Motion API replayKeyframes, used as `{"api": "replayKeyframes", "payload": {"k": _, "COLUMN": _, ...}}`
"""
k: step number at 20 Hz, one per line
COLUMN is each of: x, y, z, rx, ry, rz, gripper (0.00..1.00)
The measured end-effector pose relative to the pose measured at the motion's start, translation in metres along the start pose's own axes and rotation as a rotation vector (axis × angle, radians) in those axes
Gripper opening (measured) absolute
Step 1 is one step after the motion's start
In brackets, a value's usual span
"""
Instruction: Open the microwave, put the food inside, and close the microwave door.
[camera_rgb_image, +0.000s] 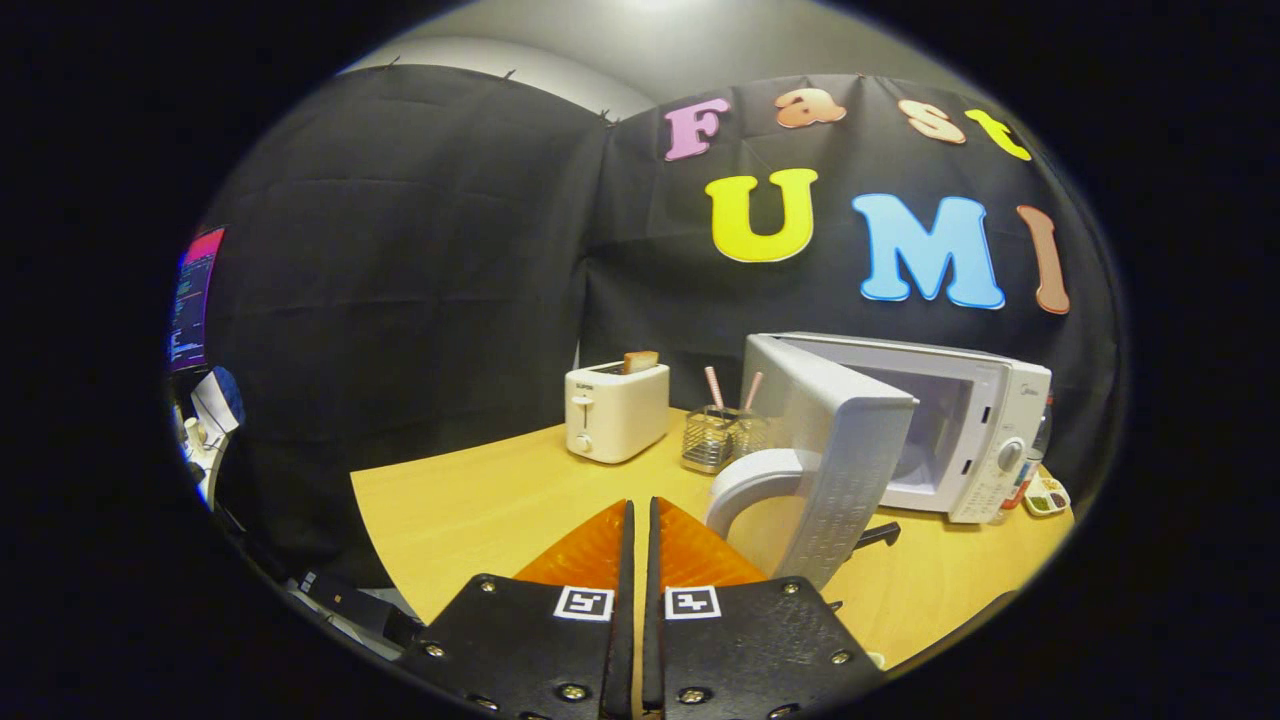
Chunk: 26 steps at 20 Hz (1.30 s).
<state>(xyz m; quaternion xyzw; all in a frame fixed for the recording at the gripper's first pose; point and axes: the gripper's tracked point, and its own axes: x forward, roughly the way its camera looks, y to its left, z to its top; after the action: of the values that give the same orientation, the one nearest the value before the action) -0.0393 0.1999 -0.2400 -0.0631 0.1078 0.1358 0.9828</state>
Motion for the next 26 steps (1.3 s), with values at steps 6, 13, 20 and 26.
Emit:
{"api": "replayKeyframes", "payload": {"k": 6, "x": 0.005, "y": -0.107, "z": 0.000, "rx": 0.003, "ry": 0.008, "rz": -0.211, "gripper": 0.05}}
{"api": "replayKeyframes", "payload": {"k": 13, "x": 0.035, "y": -0.208, "z": 0.005, "rx": 0.012, "ry": -0.017, "rz": -0.406, "gripper": 0.05}}
{"api": "replayKeyframes", "payload": {"k": 20, "x": 0.090, "y": -0.275, "z": 0.016, "rx": 0.007, "ry": -0.037, "rz": -0.549, "gripper": 0.05}}
{"api": "replayKeyframes", "payload": {"k": 26, "x": 0.118, "y": -0.299, "z": 0.022, "rx": 0.030, "ry": -0.023, "rz": -0.617, "gripper": 0.05}}
